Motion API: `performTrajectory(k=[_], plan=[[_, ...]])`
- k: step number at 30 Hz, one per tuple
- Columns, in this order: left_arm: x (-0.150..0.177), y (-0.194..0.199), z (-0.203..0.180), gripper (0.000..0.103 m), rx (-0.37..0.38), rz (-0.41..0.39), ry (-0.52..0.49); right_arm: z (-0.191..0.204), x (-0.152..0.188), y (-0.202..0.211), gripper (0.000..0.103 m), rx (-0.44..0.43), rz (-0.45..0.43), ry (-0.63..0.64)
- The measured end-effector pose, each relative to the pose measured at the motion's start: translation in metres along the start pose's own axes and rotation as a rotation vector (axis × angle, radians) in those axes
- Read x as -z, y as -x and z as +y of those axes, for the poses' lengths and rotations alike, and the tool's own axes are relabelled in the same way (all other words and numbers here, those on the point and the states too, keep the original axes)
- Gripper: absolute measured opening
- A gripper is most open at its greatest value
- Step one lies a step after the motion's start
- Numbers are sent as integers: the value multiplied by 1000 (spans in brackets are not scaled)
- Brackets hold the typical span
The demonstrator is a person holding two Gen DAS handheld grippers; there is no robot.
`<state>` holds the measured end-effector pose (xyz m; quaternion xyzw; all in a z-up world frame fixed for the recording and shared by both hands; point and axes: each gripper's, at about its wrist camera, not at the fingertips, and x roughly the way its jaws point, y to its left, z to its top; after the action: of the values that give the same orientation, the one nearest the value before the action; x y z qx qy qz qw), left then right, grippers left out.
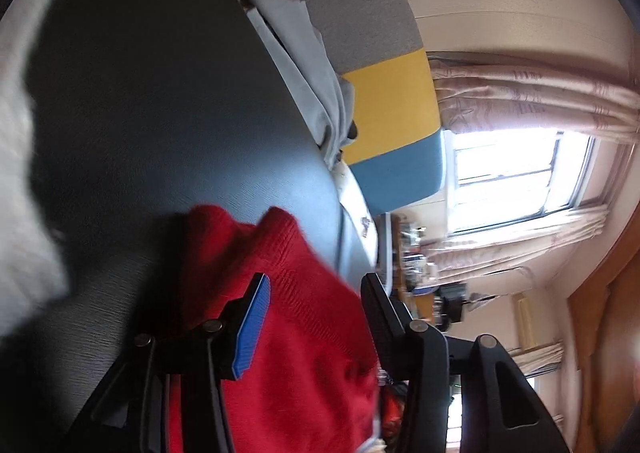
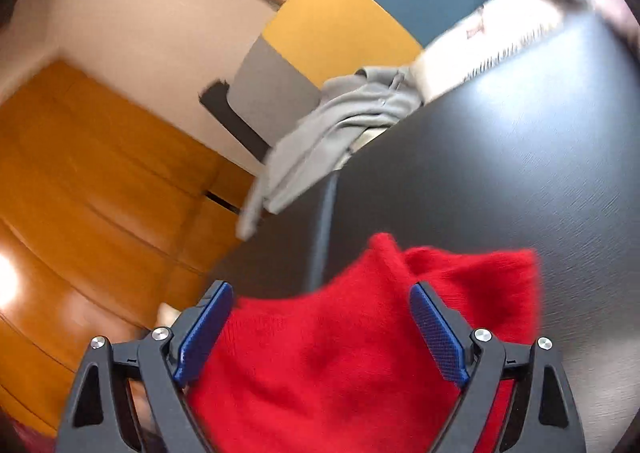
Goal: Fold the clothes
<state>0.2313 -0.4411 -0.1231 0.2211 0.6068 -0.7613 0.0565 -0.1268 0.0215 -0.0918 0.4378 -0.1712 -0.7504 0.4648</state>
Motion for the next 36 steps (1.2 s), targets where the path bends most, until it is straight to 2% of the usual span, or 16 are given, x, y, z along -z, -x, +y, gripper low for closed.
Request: performTrajectory(k=[4, 6, 9, 11, 12, 15, 17, 19, 20, 21, 22, 24, 27, 31, 33, 36], plan=[[5, 4, 2, 49, -100, 2, -77, 12, 0, -8, 81, 165, 63, 192], [8, 3, 2, 49, -149, 8, -122, 11, -5, -24, 76, 222, 98, 244], [11, -3, -2, 50, -214, 25, -208, 9, -9, -50, 68, 280, 161, 292], [11, -9, -6, 56, -246, 46, -269, 8, -6, -67, 56, 314, 220, 330], [12, -13, -9, 58, -268, 63, -312, 8, -2, -74, 53, 344, 252, 359], [15, -28, -19, 60, -299, 121, -403, 13, 6, -77, 45, 380, 261, 408], [16, -38, -23, 60, -342, 142, -464, 16, 7, -75, 36, 388, 252, 414], [17, -47, -24, 53, -368, 163, -492, 20, 9, -75, 30, 410, 249, 438], [17, -49, -25, 42, -378, 166, -495, 23, 10, -75, 23, 421, 248, 455], [19, -47, -29, 12, -394, 143, -514, 27, 11, -74, 17, 435, 244, 474], [21, -44, -32, 8, -402, 120, -529, 31, 10, -71, 9, 445, 234, 488], [24, -25, -40, 6, -336, 51, -523, 40, 8, -58, 9, 455, 196, 505], [25, -3, -40, 5, -310, -18, -497, 44, 2, -28, 8, 470, 111, 474], [25, -20, -17, 5, -401, 39, -462, 4, 7, -30, 8, 539, 141, 372], [27, -25, -13, 5, -381, 36, -444, -10, 16, -34, 8, 550, 153, 343], [25, -15, -18, 6, -318, -35, -422, -10, 20, -25, 9, 541, 105, 307]])
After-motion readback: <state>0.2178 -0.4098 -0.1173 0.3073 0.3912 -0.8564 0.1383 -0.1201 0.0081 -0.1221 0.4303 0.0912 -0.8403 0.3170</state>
